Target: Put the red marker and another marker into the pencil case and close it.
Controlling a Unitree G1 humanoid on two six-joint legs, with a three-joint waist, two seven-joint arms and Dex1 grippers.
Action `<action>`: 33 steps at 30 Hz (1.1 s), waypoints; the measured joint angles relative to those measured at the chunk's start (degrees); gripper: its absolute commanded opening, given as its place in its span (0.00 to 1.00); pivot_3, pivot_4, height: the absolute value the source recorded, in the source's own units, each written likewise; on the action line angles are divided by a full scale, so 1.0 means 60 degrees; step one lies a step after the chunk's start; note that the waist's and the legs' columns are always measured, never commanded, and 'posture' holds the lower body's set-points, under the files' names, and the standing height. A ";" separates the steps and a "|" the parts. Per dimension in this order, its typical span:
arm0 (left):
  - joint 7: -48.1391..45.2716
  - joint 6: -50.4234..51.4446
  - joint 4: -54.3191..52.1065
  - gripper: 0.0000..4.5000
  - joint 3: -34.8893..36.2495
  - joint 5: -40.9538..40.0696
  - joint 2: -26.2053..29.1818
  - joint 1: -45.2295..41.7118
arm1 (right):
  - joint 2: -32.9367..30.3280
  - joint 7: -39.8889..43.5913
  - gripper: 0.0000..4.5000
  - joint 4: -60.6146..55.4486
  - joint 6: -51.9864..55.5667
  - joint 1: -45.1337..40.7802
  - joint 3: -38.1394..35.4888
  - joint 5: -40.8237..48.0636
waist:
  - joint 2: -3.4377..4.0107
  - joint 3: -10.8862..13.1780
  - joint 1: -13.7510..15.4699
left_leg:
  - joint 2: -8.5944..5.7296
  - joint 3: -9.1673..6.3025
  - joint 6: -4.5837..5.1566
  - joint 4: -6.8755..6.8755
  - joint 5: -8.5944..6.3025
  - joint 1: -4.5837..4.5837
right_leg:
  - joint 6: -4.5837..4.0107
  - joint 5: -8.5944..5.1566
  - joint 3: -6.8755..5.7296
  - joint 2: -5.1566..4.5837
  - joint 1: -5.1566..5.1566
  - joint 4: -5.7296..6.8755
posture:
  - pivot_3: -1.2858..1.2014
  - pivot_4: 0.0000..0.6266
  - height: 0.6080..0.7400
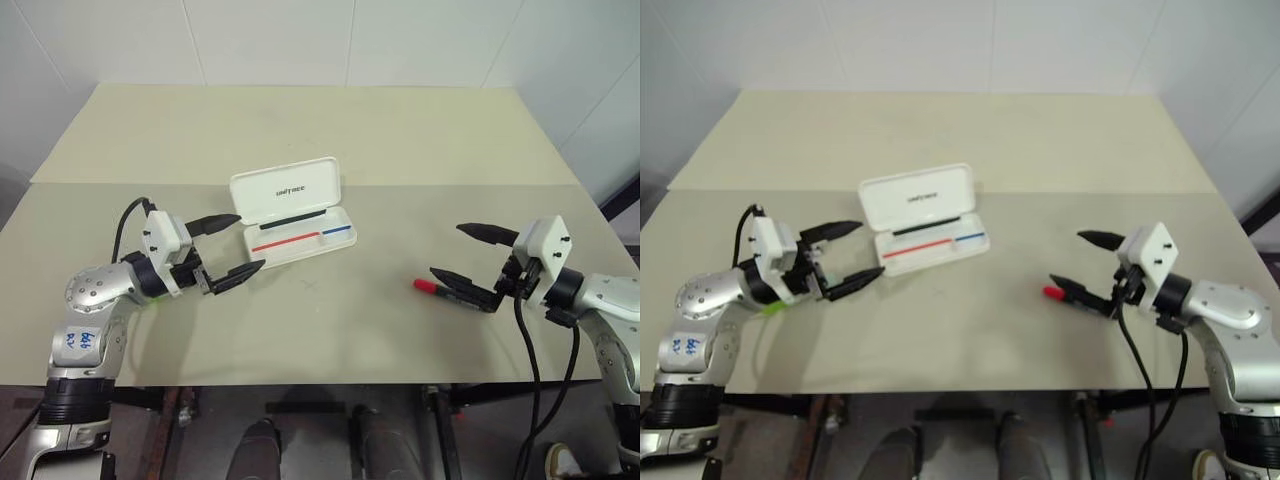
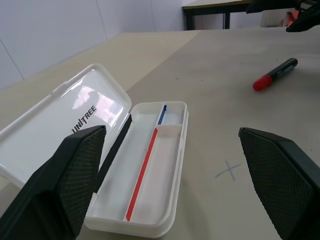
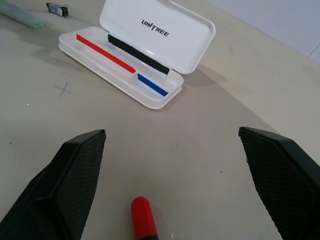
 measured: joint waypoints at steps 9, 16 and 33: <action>-0.0039 0.0278 0.0120 0.99 -0.0330 0.0019 -0.0227 -0.0518 | -0.0147 -0.0095 1.00 -0.0709 0.0684 -0.0016 -0.0024 0.0256 | 0.0000 0.0000 -0.0021 | 0.0000 0.0000 0.0000 0.0008 0.0000 0.0001 | 0.0001 0.0001 0.0000 0.0000 0.0003 0.0001 | 0.52 0.24 1.00; -0.0404 -0.0241 0.1086 0.77 -0.0631 0.0662 0.0016 -0.0854 | 0.0012 -0.0371 1.00 -0.1563 0.1216 -0.0426 0.0283 0.0632 | -0.0001 0.0000 -0.0007 | 0.0000 0.0000 0.0001 0.0013 0.0000 0.0000 | -0.0002 -0.0001 -0.0001 0.0000 0.0003 -0.0003 | 0.52 0.24 1.00; -0.0966 -0.1324 0.3842 0.56 -0.2055 0.2678 0.0009 -0.2185 | 0.1294 -0.1365 1.00 -0.1789 0.0969 -0.0541 0.1149 0.0319 | -0.0001 -0.0001 0.0025 | -0.0001 0.0000 0.0002 0.0010 -0.0001 -0.0006 | 0.0006 0.0004 -0.0002 0.0000 0.0003 -0.0001 | 0.52 0.24 1.00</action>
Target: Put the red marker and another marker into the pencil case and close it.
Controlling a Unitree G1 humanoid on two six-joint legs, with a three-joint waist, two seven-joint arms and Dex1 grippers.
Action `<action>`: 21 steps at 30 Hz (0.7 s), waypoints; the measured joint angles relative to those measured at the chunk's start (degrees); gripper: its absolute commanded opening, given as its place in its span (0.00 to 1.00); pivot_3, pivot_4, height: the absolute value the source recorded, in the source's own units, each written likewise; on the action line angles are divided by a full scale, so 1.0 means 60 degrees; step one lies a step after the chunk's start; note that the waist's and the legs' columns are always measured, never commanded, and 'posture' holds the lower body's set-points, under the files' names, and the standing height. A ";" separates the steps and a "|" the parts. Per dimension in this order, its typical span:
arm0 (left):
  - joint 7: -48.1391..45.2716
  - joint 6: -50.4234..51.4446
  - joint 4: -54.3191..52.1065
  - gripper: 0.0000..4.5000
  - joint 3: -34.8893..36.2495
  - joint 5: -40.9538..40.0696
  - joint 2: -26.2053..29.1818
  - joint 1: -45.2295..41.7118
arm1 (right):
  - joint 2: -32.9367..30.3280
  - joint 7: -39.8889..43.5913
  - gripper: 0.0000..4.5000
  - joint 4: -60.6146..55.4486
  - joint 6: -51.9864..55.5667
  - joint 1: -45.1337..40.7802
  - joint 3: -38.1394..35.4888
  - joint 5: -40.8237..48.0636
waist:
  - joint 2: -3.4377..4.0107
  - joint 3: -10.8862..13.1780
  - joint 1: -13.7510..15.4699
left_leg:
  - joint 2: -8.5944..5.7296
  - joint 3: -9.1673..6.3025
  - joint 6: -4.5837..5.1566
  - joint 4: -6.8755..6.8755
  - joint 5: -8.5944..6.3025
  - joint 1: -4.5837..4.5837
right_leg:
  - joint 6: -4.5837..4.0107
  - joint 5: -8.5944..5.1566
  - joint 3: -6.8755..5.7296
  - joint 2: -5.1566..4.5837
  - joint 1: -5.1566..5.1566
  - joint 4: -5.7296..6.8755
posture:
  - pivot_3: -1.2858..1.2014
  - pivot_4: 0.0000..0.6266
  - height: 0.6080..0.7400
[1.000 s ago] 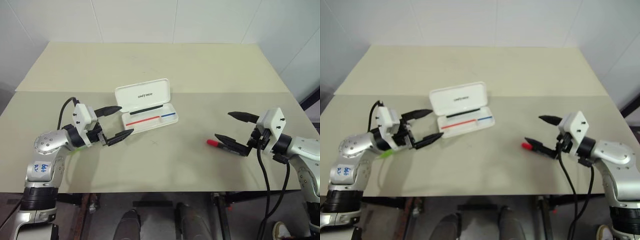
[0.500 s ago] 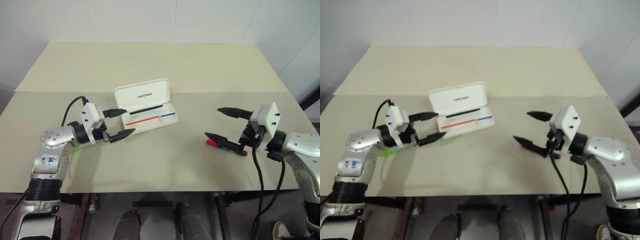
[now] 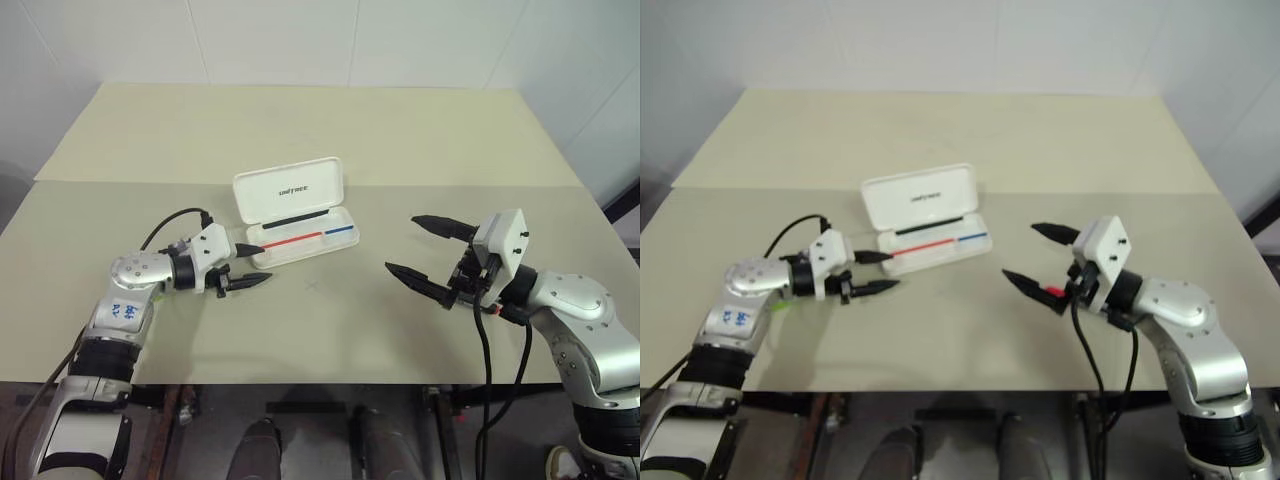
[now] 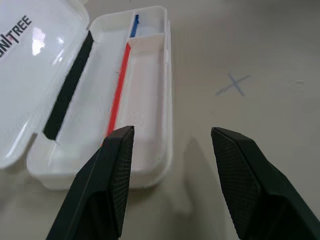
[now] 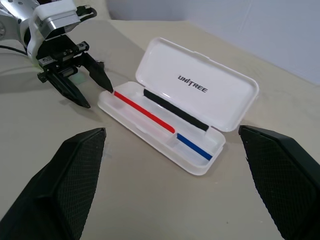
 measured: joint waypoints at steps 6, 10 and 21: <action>-0.0111 -0.0187 0.0808 0.56 -0.0178 0.0241 -0.0211 -0.0490 | 0.0193 -0.0297 1.00 -0.0159 -0.0248 0.0426 -0.0001 -0.0135 | 0.0000 0.0000 -0.0023 | 0.0000 0.0000 0.0000 -0.0011 0.0000 0.0001 | 0.0027 0.0014 0.0000 0.0001 -0.0007 0.0008 | 0.52 0.24 1.00; -0.0361 -0.0322 0.1011 0.56 -0.0303 0.0339 -0.0219 -0.0639 | 0.0235 -0.0360 1.00 -0.0188 -0.0405 0.0571 -0.0001 -0.0138 | 0.0000 0.0000 -0.0012 | 0.0000 0.0000 0.0000 -0.0010 0.0000 0.0001 | 0.0024 0.0012 0.0000 0.0001 -0.0005 0.0007 | 0.52 0.24 1.00; -0.0889 -0.0523 0.1733 0.52 -0.0487 0.0576 -0.0236 -0.1217 | 0.0283 -0.0536 1.00 -0.0204 -0.0677 0.0613 -0.0003 -0.0230 | 0.0000 0.0000 -0.0013 | 0.0000 0.0000 0.0000 -0.0009 0.0000 0.0001 | 0.0021 0.0011 0.0000 0.0001 -0.0005 0.0008 | 0.52 0.24 1.00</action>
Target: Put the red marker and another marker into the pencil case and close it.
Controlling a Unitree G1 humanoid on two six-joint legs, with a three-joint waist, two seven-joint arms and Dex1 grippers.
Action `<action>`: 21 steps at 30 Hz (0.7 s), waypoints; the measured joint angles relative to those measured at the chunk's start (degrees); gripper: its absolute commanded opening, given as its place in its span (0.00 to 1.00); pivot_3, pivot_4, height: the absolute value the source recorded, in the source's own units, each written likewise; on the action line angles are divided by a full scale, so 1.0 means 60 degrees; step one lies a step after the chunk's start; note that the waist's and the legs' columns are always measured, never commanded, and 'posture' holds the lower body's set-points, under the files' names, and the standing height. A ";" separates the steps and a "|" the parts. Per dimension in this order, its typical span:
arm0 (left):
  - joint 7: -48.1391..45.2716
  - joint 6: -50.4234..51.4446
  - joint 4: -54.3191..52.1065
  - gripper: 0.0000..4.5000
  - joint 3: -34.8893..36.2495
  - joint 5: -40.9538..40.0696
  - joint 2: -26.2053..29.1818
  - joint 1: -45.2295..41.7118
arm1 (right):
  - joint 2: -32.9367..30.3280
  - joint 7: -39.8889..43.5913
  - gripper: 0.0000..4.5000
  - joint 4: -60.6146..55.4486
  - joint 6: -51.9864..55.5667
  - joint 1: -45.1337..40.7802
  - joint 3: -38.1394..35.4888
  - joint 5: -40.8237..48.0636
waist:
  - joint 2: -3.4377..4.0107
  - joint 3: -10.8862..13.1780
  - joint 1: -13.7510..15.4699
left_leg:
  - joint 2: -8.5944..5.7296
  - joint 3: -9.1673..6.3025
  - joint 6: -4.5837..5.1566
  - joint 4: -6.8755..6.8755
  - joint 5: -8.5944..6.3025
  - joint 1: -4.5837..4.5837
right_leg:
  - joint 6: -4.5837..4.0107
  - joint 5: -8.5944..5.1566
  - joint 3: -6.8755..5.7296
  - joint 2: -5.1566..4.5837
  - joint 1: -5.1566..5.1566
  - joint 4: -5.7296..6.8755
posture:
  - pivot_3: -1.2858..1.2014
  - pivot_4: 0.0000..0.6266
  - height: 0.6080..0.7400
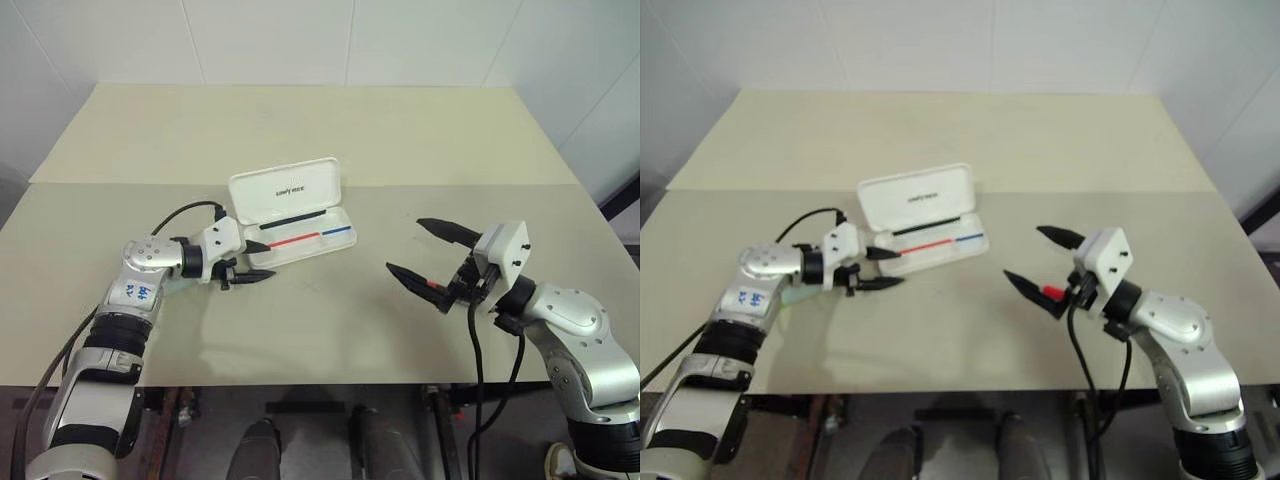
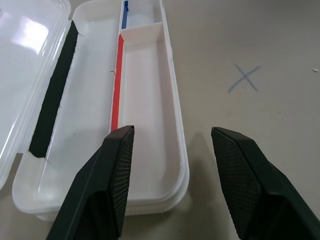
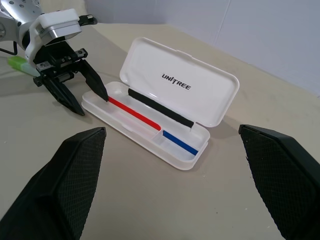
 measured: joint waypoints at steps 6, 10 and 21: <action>-0.0033 0.0017 0.0187 0.12 -0.0187 0.0286 -0.0013 -0.0296 | 0.0006 -0.0076 1.00 -0.0036 -0.0045 -0.0031 0.0000 -0.0012 | 0.0000 0.0000 -0.0012 | 0.0000 0.0000 0.0000 0.0000 0.0000 0.0001 | 0.0000 0.0000 0.0000 0.0000 0.0000 0.0000 | 0.52 0.24 1.00; -0.0127 -0.0043 0.0197 0.00 -0.0343 0.0392 -0.0006 -0.0385 | 0.0006 -0.0191 1.00 -0.0156 0.0003 -0.0317 0.0002 -0.0013 | 0.0001 -0.0001 -0.0004 | 0.0000 0.0000 0.0003 0.0007 0.0004 0.0011 | -0.0012 -0.0006 0.0000 0.0000 0.0005 0.0010 | 0.52 0.24 1.00; -0.0343 0.0155 -0.0075 0.00 -0.0601 0.0709 0.0005 -0.0598 | -0.0087 -0.0231 1.00 -0.0208 0.0447 -0.0717 0.0001 0.0017 | 0.0001 -0.0001 0.0013 | 0.0000 0.0000 0.0003 0.0018 0.0014 -0.0005 | -0.0033 0.0002 0.0001 0.0000 0.0011 -0.0010 | 0.52 0.24 1.00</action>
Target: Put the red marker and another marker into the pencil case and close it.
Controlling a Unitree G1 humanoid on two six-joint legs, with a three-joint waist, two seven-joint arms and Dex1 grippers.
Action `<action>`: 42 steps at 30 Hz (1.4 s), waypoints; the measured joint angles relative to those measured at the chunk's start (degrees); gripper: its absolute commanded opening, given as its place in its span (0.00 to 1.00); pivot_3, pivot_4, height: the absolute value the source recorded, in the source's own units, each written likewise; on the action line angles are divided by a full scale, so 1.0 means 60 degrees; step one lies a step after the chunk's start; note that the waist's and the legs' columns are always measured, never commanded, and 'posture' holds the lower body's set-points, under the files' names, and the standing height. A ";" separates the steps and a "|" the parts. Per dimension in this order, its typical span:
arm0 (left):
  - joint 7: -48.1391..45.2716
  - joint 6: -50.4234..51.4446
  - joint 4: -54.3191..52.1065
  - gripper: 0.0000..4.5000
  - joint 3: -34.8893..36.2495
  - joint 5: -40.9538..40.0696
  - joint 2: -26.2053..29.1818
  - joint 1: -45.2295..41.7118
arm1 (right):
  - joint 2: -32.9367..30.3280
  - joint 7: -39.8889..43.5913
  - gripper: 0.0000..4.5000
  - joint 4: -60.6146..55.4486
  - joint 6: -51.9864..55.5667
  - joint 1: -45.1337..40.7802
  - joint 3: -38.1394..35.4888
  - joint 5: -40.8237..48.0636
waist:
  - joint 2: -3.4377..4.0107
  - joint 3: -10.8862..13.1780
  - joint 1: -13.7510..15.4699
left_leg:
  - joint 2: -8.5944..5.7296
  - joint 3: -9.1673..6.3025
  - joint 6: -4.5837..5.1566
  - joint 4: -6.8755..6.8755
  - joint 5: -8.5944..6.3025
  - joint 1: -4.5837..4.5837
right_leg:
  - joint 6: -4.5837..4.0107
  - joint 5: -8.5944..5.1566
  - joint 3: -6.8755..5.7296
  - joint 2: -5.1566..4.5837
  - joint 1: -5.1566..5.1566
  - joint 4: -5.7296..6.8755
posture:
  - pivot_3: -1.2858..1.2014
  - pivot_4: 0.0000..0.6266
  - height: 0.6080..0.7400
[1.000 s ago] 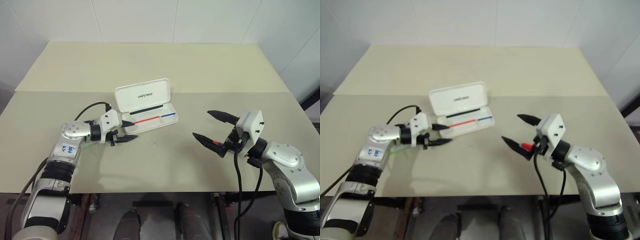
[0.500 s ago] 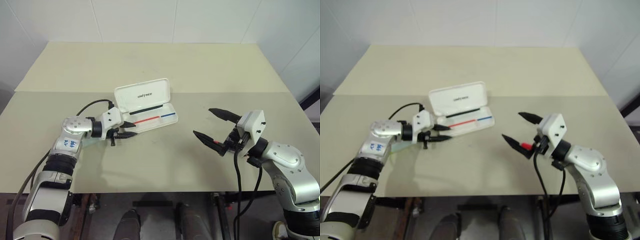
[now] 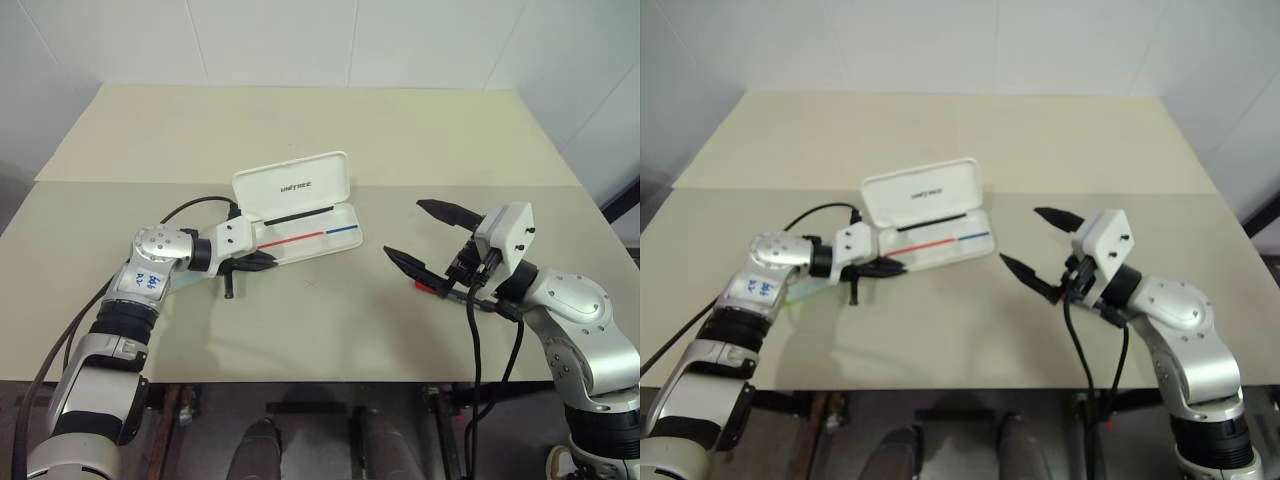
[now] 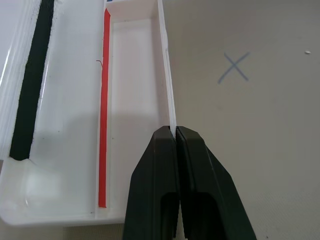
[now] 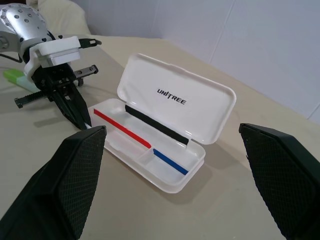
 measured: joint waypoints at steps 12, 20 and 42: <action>-0.0845 0.1869 -0.3341 0.00 -0.0215 -0.0308 0.0187 0.0633 | -0.1291 0.0651 1.00 -0.0310 0.0690 0.1217 -0.1166 0.0806 | 0.0000 0.0001 0.0005 | 0.0000 -0.0003 0.0009 -0.0038 -0.0021 -0.0007 | 0.0050 -0.0002 0.0000 0.0000 -0.0018 0.0008 | 0.52 0.24 1.00; -0.0872 0.2670 -0.4455 0.00 -0.0643 -0.0470 0.0021 0.1272 | -0.1600 0.0627 1.00 -0.1010 0.1058 0.2164 -0.2087 0.1248 | 0.0000 0.0001 -0.0032 | 0.0000 -0.0001 0.0009 -0.0017 -0.0018 0.0001 | 0.0001 -0.0030 0.0001 0.0000 -0.0015 0.0003 | 0.52 0.24 1.00; -0.0996 0.3659 -0.5479 0.00 -0.0847 -0.0513 0.0545 0.1781 | -0.1370 0.0035 1.00 -0.1552 0.1250 0.2294 -0.1954 0.1325 | 0.0000 0.0001 -0.0016 | 0.0000 0.0000 0.0009 0.0006 -0.0019 -0.0008 | 0.0001 -0.0027 0.0004 0.0000 -0.0007 -0.0010 | 0.52 0.24 1.00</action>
